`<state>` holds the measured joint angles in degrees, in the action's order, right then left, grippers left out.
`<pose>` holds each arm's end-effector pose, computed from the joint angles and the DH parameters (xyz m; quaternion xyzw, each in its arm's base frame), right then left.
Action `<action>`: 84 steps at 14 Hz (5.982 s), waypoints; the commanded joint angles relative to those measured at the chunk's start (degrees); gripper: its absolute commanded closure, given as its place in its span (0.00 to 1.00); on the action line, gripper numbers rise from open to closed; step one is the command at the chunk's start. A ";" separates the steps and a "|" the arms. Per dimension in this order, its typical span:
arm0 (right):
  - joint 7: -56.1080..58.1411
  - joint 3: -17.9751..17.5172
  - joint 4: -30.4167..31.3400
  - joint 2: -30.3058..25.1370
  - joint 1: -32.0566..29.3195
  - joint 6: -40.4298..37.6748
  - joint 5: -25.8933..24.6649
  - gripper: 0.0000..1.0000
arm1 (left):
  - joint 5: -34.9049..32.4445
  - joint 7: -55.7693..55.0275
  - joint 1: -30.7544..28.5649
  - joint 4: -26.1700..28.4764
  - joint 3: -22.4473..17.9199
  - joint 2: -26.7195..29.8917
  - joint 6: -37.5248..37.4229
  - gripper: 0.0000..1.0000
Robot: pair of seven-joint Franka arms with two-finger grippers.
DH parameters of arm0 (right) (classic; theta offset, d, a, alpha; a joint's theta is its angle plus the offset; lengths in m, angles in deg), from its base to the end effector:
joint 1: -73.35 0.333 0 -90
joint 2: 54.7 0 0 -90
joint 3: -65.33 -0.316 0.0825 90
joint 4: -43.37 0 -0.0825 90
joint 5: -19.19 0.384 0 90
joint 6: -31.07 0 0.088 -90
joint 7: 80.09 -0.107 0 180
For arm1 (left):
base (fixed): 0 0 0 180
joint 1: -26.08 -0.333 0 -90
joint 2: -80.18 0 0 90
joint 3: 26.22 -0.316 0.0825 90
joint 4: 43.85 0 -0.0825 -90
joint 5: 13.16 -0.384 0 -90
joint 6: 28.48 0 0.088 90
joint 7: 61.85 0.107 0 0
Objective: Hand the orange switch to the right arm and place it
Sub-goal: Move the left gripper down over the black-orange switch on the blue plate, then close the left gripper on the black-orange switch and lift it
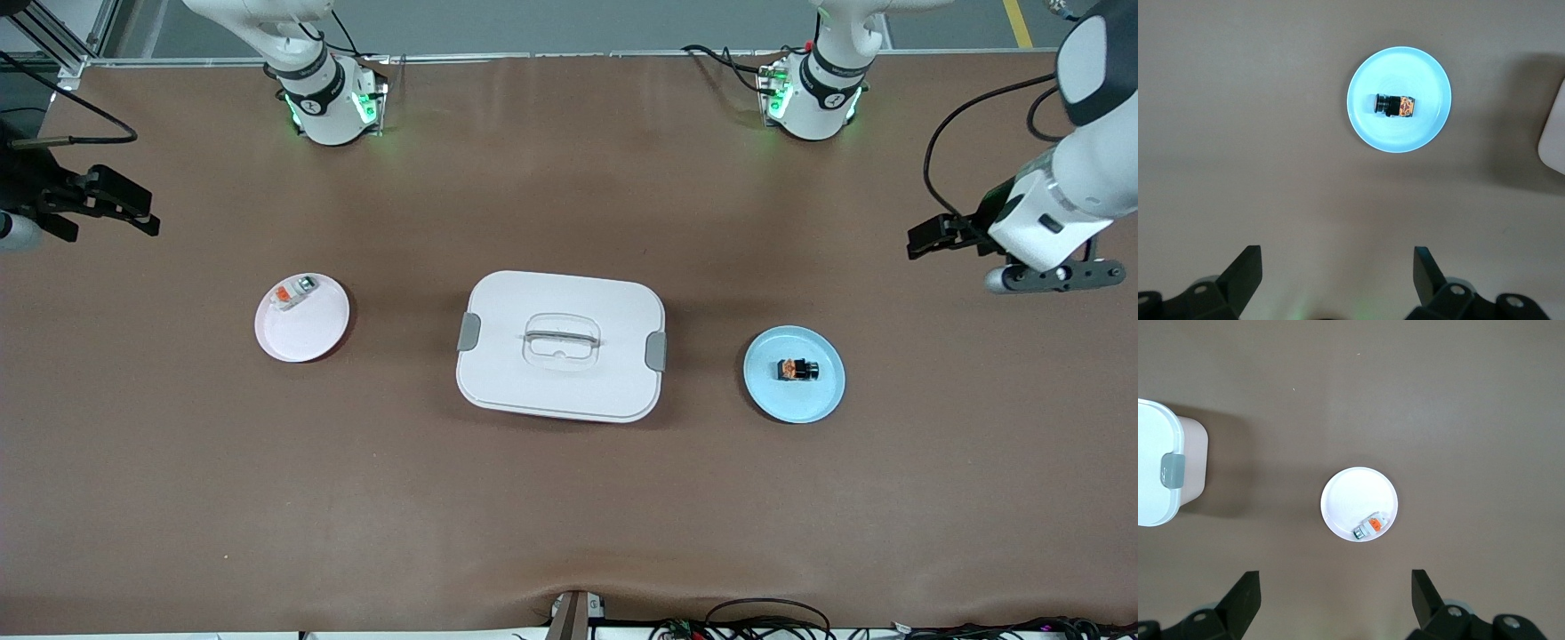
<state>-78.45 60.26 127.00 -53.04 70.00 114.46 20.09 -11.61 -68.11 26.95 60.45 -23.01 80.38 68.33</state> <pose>0.5516 0.0176 0.6505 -0.9994 -0.0301 0.0165 0.0091 0.5461 -0.0416 0.5185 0.9977 0.0214 -0.0645 0.0074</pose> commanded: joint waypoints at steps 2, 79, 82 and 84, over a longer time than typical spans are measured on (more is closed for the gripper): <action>0.65 -0.20 0.66 -1.13 -0.16 0.28 -0.56 0.00 | 0.91 -1.04 0.19 6.43 0.39 -0.02 7.93 0.00; 0.65 0.24 0.66 -1.13 -1.92 0.46 2.87 0.00 | -7.88 -26.33 4.50 6.18 4.25 -27.46 39.96 0.61; 0.65 0.24 0.66 -1.13 -1.92 0.20 2.79 0.00 | -7.61 -35.37 4.32 6.18 5.84 -22.63 33.02 0.62; 0.73 0.24 0.66 -1.13 -1.83 0.19 2.00 0.00 | -7.09 -38.64 4.15 6.01 6.63 -19.99 29.68 0.64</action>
<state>-78.45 60.99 126.96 -53.08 69.10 115.05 22.51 -18.85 -103.14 31.65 65.49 -17.44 56.36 101.58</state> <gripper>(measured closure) 0.000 0.260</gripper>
